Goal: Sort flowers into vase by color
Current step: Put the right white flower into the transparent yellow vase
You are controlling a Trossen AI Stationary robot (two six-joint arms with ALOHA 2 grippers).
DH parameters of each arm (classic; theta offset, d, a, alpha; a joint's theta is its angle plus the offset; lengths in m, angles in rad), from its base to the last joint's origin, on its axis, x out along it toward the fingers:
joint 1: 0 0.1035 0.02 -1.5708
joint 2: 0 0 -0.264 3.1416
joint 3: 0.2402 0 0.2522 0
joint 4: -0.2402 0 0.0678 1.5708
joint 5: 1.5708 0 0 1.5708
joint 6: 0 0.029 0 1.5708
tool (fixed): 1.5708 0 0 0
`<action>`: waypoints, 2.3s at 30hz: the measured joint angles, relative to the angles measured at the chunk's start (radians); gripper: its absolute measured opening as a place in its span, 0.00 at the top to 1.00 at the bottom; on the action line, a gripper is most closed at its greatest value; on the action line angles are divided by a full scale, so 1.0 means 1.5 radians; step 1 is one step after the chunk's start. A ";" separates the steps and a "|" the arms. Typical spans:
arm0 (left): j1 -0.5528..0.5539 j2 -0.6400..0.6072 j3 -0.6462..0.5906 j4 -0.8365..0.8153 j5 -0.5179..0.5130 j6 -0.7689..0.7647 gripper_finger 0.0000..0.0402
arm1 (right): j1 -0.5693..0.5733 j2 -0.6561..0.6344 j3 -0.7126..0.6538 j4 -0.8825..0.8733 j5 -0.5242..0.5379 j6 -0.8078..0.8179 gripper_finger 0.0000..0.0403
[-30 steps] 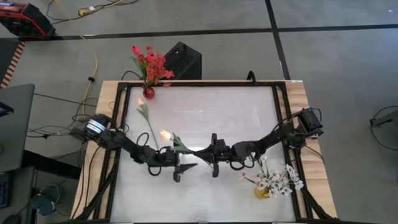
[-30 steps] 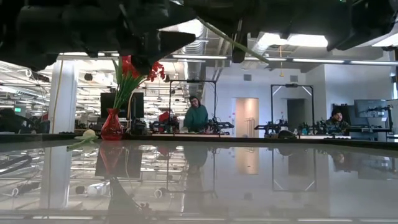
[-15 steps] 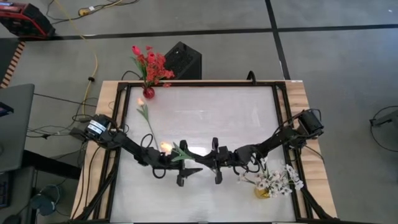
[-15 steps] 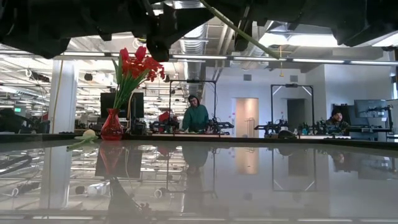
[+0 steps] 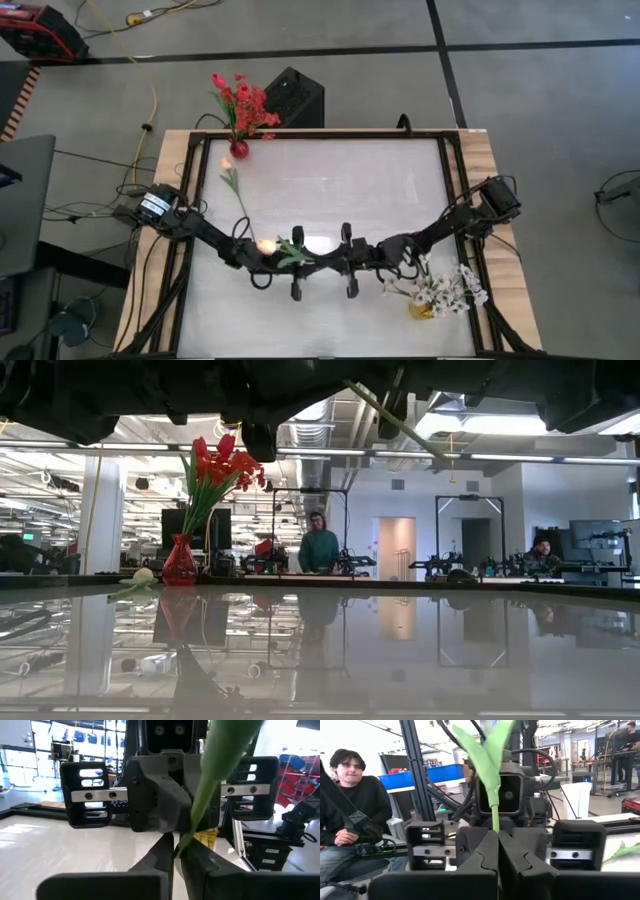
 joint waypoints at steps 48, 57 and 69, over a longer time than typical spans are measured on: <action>-0.036 0.187 0.633 -0.561 0.165 0.169 1.00 | 0.071 -0.496 -0.158 -1.268 0.495 0.686 0.60; -0.011 0.284 0.845 -0.720 0.160 0.245 1.00 | 0.087 -0.496 -0.158 -1.284 0.450 0.663 0.60; 0.041 0.284 0.848 -0.705 0.255 0.242 1.00 | 0.136 -0.495 -0.157 -1.334 0.452 0.662 0.60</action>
